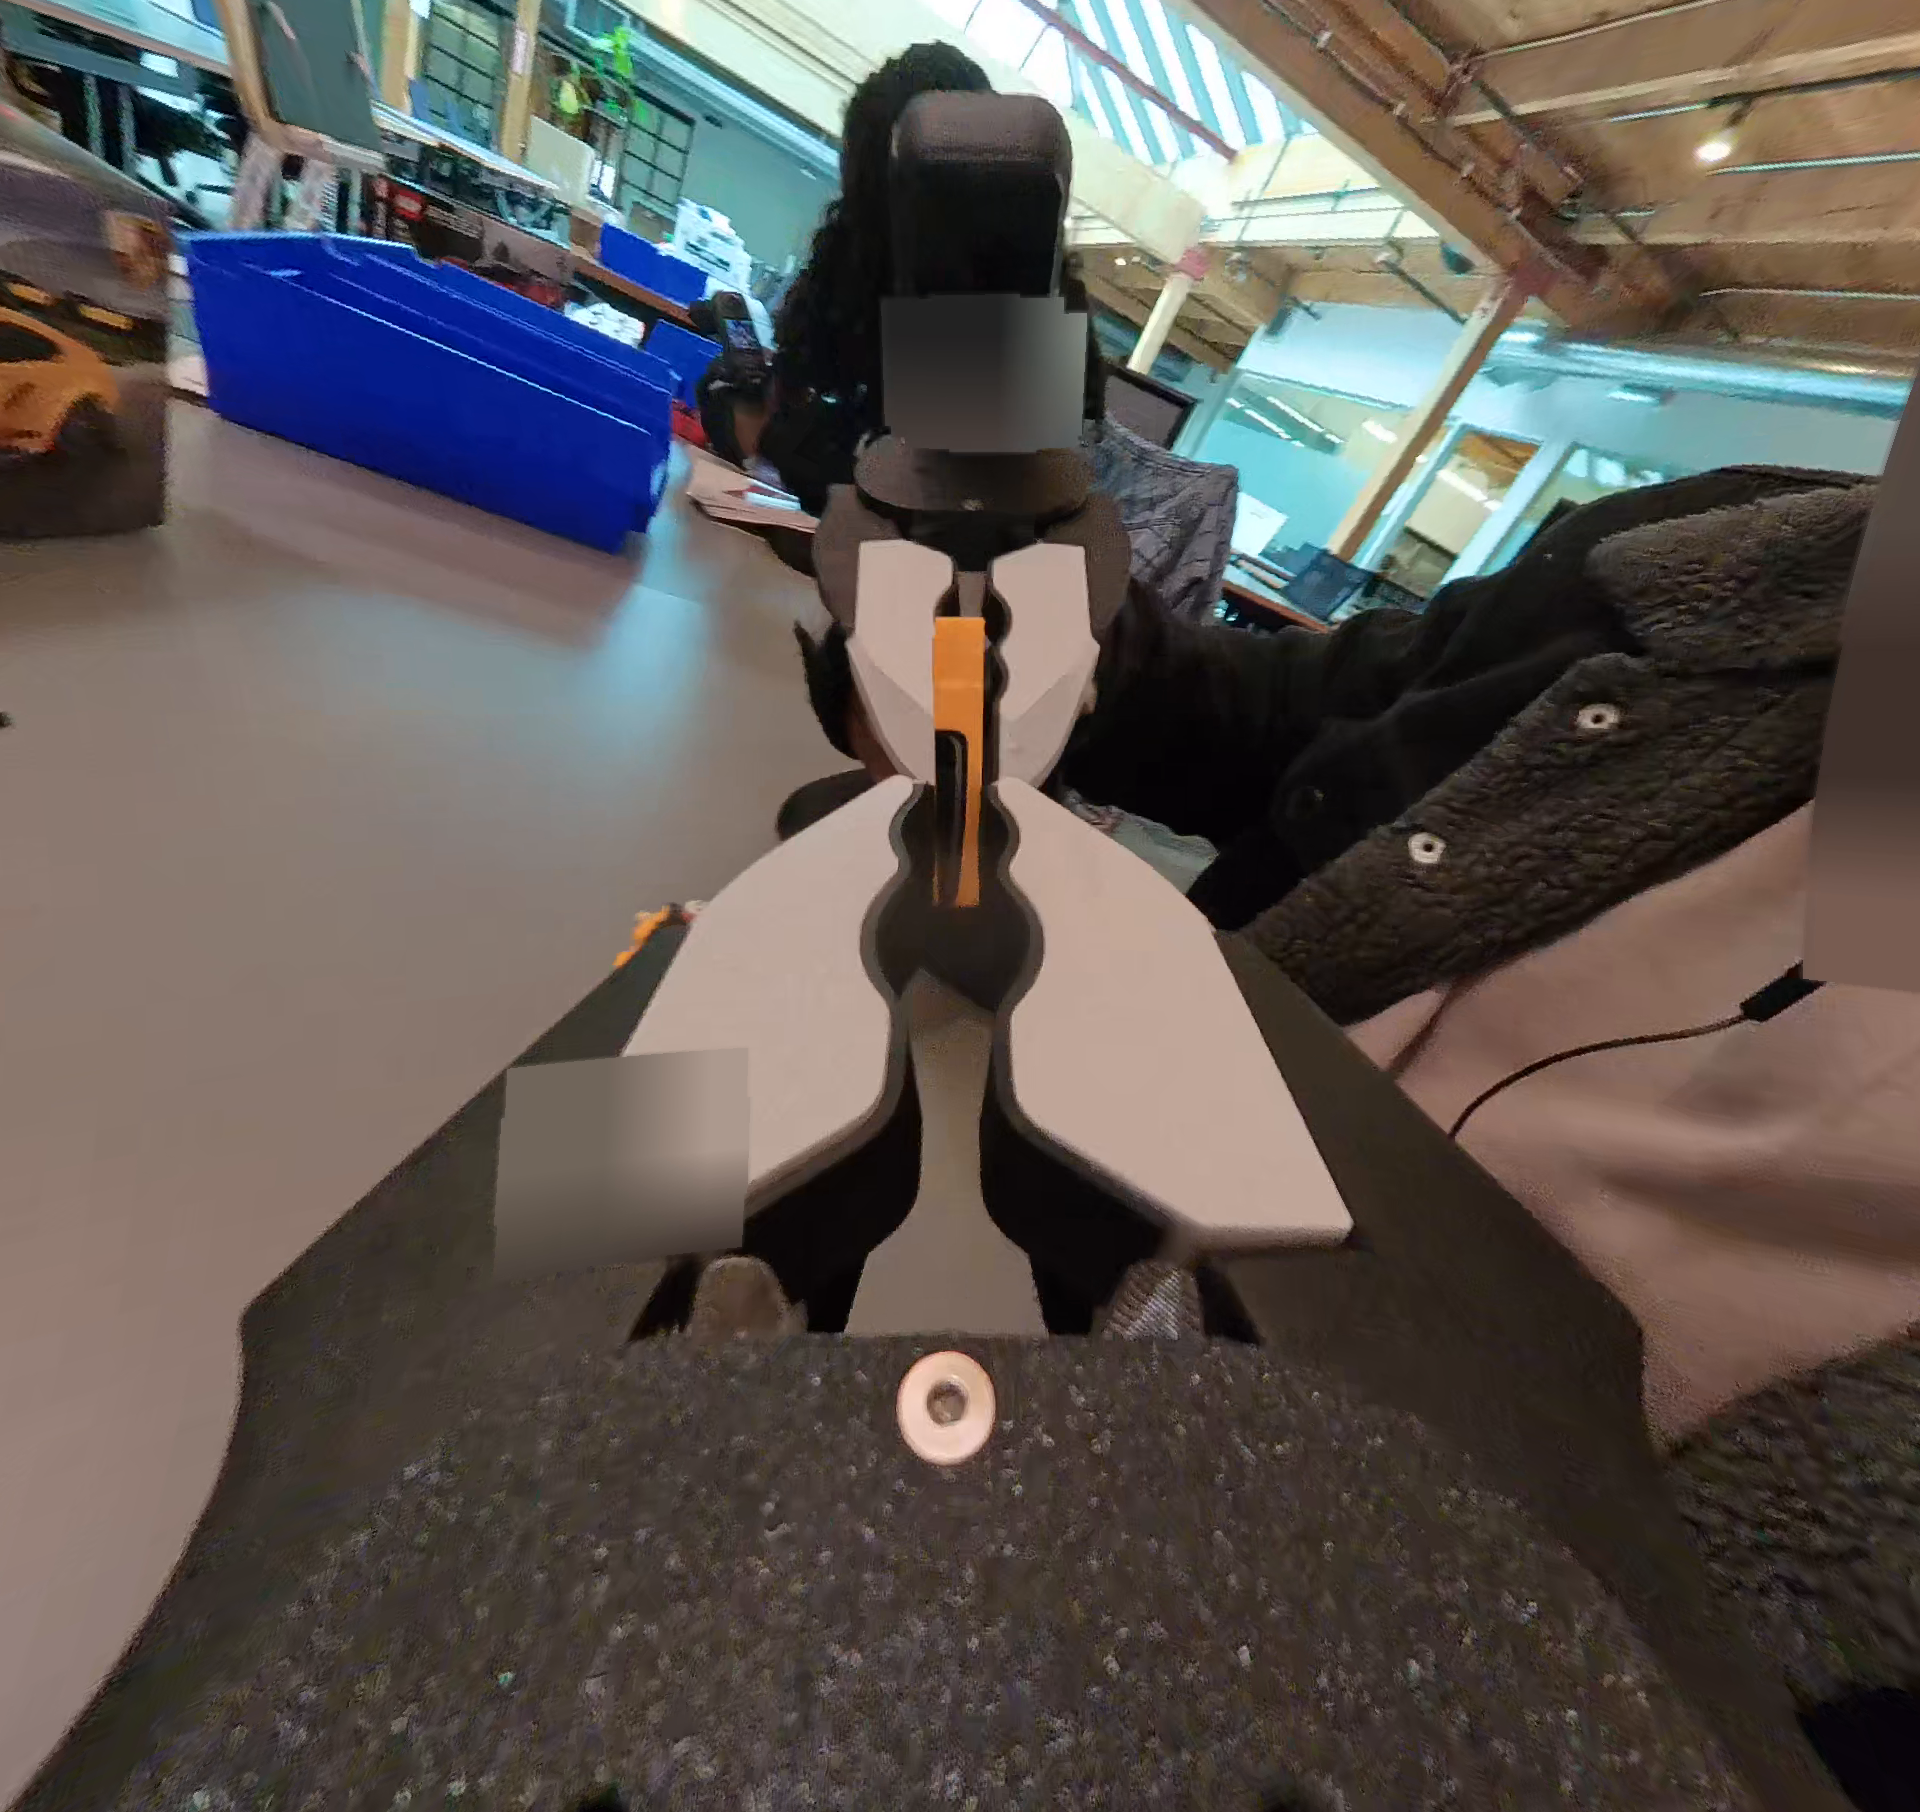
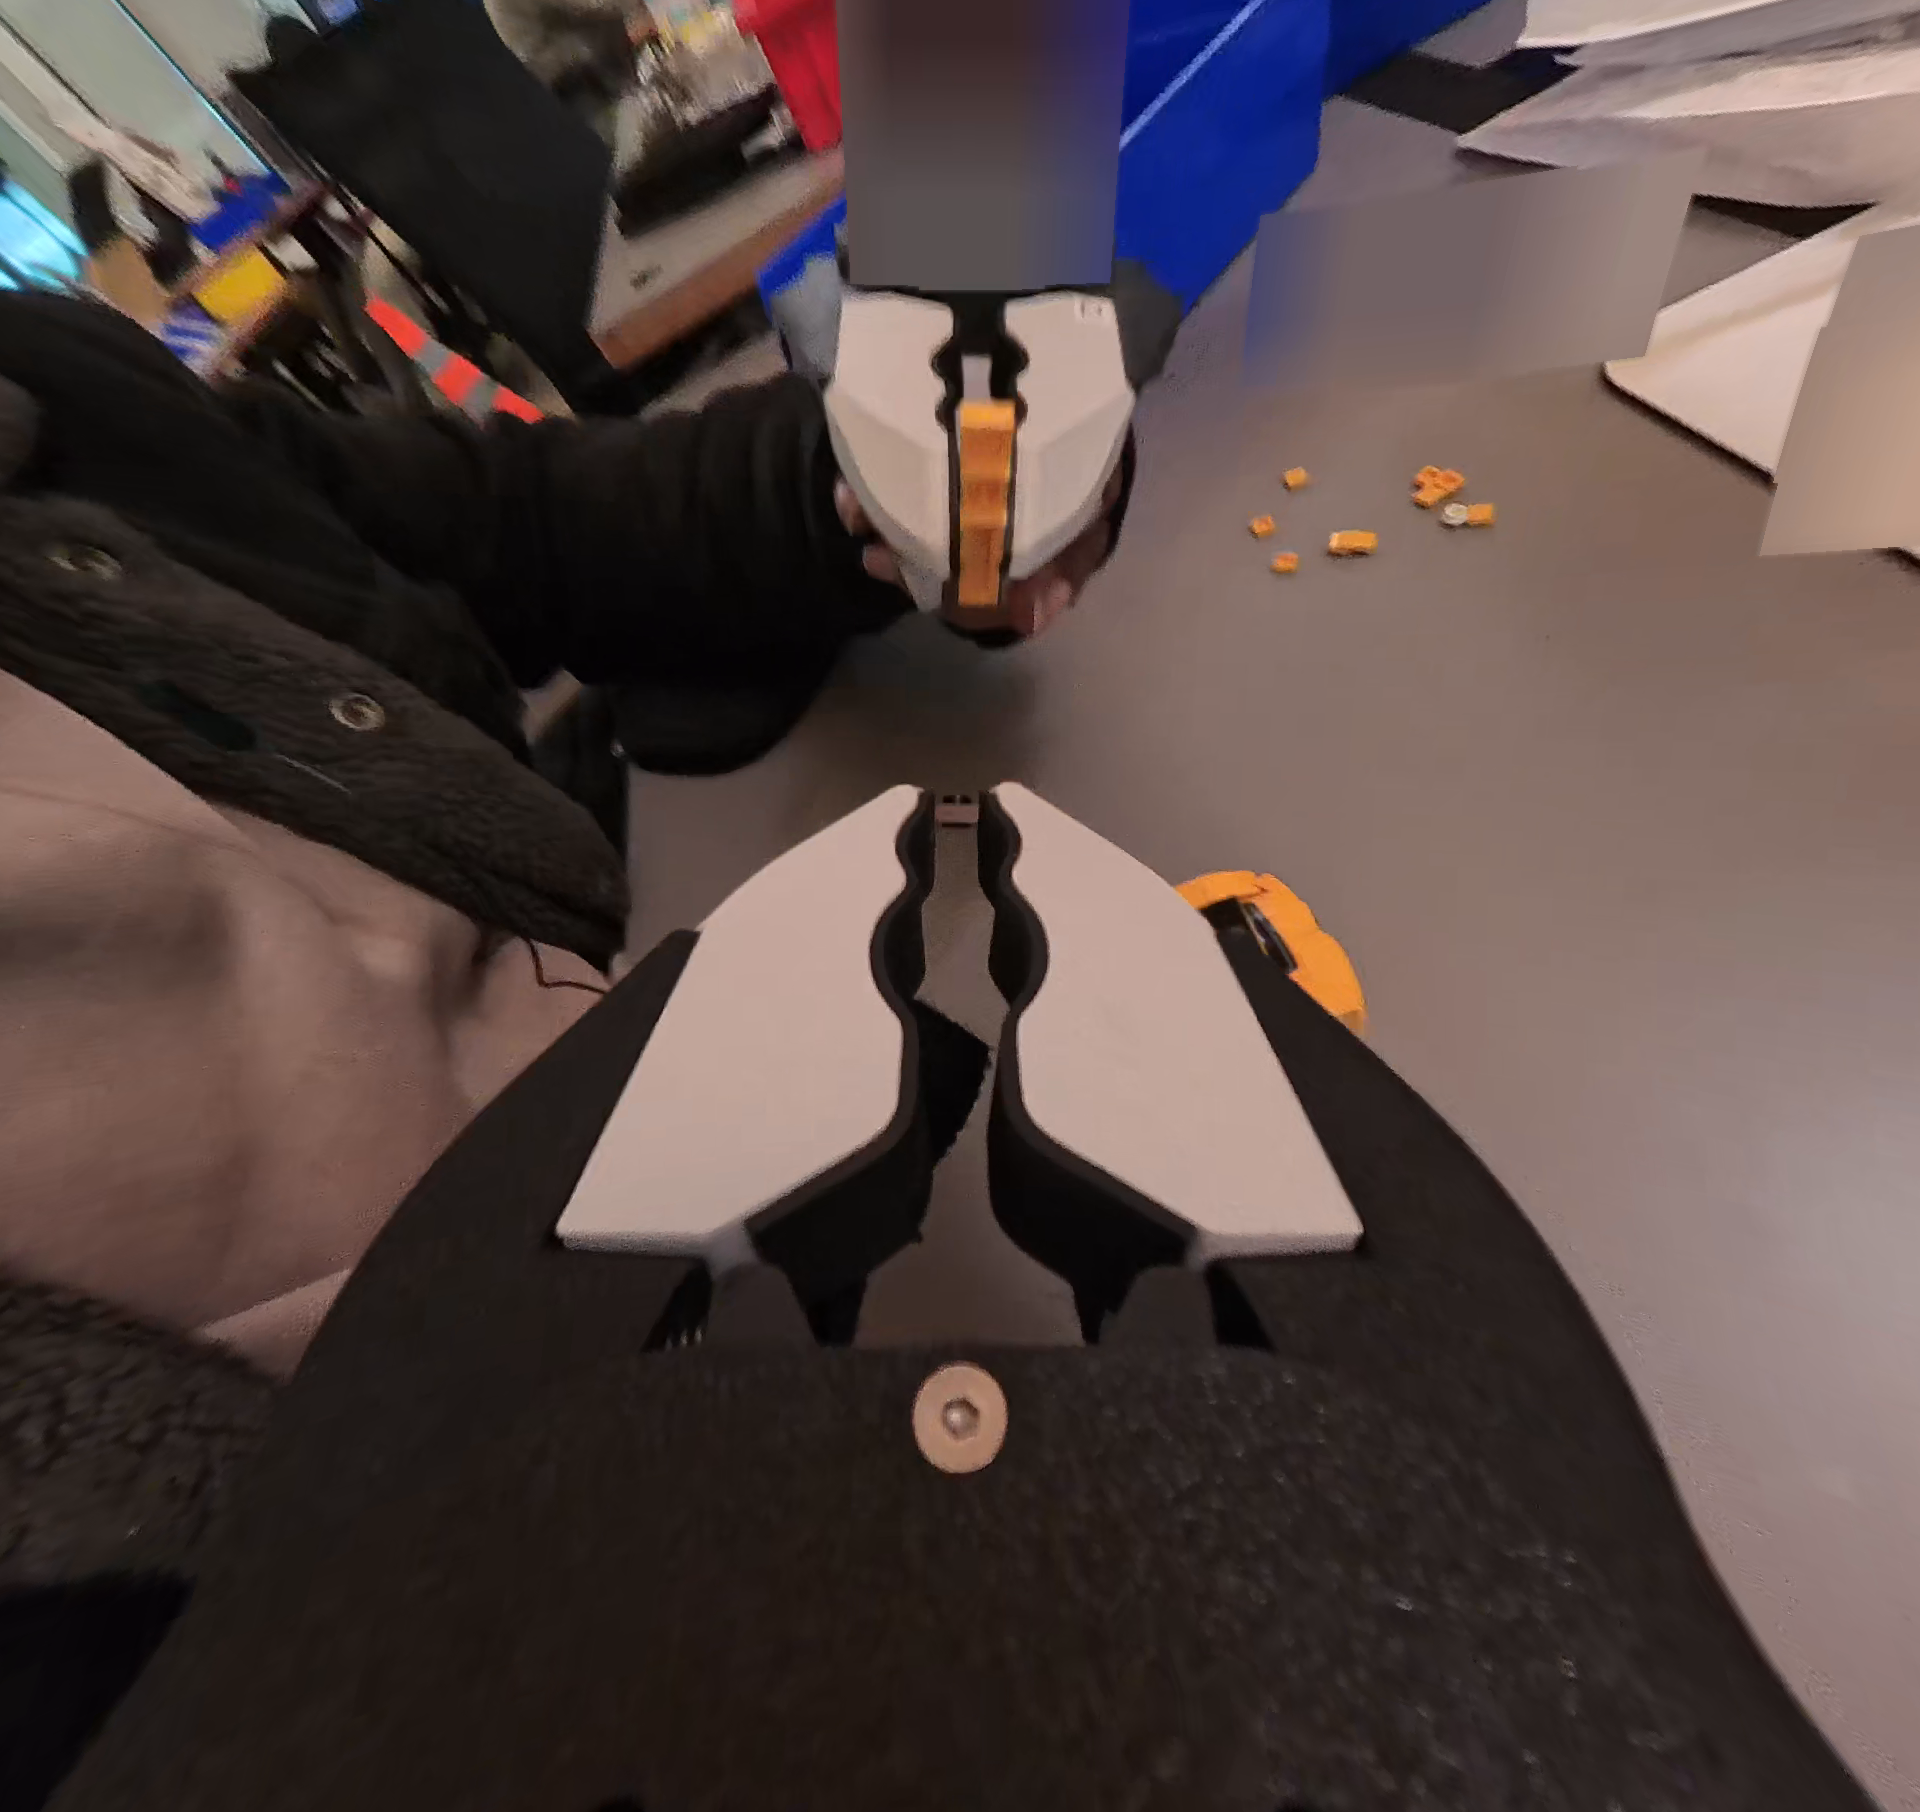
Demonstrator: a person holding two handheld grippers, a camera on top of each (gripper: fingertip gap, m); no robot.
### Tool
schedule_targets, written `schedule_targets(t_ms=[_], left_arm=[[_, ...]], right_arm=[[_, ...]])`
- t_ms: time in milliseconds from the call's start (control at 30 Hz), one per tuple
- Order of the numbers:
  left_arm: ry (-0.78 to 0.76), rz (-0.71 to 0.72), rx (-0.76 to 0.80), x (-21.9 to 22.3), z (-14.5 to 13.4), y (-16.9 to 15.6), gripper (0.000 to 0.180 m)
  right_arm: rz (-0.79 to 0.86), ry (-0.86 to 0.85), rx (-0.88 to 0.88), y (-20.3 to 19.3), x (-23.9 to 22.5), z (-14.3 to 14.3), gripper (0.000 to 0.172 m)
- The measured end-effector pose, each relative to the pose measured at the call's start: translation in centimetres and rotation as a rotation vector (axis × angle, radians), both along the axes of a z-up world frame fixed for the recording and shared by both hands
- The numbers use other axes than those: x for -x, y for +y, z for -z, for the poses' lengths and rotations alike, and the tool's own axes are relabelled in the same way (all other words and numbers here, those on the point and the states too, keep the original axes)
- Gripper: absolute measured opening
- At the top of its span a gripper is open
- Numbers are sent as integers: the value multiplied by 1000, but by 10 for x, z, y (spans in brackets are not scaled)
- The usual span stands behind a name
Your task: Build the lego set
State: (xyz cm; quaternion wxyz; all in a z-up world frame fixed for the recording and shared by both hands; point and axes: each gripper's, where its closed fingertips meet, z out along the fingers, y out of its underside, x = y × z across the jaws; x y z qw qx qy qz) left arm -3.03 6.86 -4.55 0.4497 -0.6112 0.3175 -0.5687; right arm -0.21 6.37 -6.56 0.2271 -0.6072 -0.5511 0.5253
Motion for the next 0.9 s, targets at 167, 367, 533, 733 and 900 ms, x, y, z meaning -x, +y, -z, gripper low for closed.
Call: schedule_targets(t_ms=[167, 367, 533, 733, 900], left_arm=[[-58, 54, 53, -15, -2, -8, 9], [-77, 54, 66, -18, -2, -8, 9], [-73, 52, 55, -20, -1, -9, 9], [-54, 48, 38, -22, 1, -10, 9], [-37, 34, 24, -24, 4, -10, 8]], right_arm=[[26, 69, -51, -2, 8, -17, 8], [18, 82, -38, -4, 16, -21, 8], [18, 67, -47, -2, 19, -22, 8], [6, 40, -69, -3, 17, -21, 8], [3, 16, -108, -3, 15, -19, 8]])
